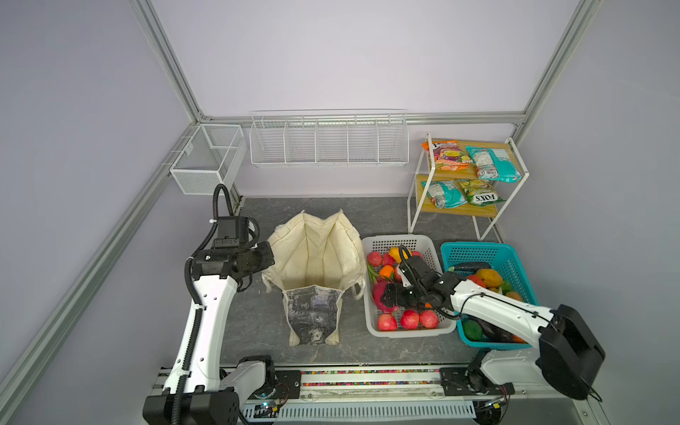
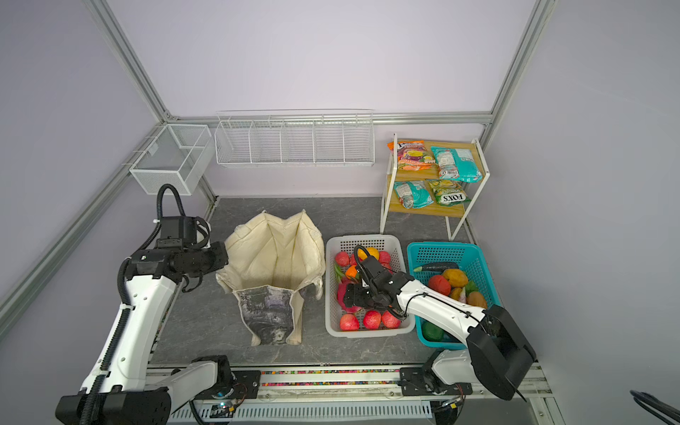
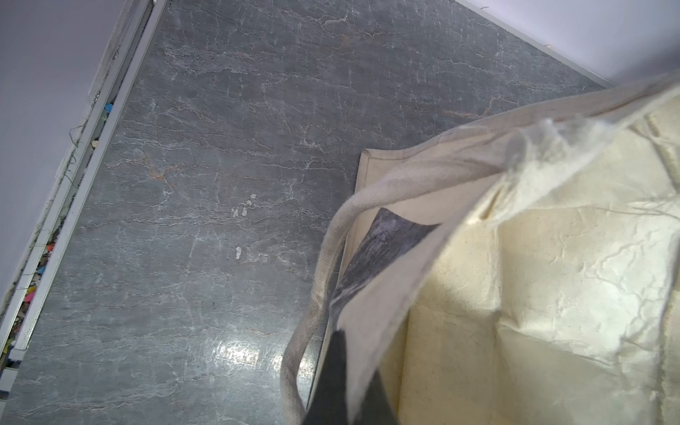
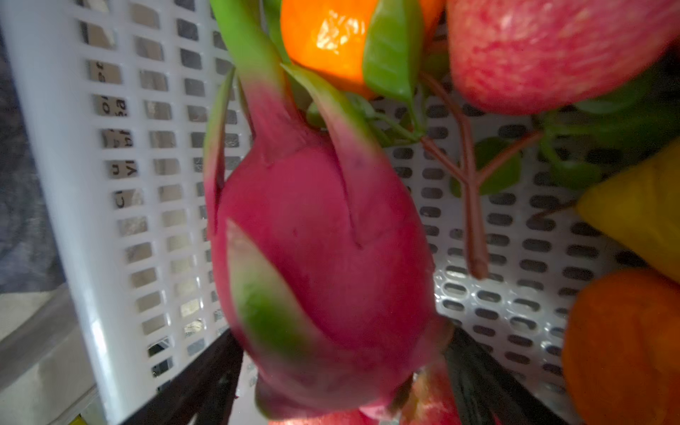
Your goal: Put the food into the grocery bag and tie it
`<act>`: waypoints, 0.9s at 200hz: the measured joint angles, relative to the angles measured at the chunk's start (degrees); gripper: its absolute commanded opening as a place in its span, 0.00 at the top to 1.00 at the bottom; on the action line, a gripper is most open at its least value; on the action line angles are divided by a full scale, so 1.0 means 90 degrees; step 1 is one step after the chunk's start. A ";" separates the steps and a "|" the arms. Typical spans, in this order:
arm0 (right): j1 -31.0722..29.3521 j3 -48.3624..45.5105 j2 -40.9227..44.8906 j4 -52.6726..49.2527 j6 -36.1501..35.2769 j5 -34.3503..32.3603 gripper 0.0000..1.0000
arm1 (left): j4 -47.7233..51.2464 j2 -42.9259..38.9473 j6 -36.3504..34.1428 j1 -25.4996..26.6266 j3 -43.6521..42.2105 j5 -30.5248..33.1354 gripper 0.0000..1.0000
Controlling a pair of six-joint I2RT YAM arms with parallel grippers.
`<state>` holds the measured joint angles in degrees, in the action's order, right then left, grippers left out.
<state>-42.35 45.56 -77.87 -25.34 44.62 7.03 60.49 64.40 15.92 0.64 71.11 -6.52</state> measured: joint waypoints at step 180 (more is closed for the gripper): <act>0.0075 0.0253 -0.0505 0.0580 -0.0175 0.0342 0.35 | -0.0005 0.0000 0.0000 0.0000 -0.0005 0.0002 1.00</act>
<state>-41.67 47.83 -82.41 -20.12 43.05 10.11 60.45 64.40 15.92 0.64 71.07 -6.50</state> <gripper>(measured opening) 0.758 0.047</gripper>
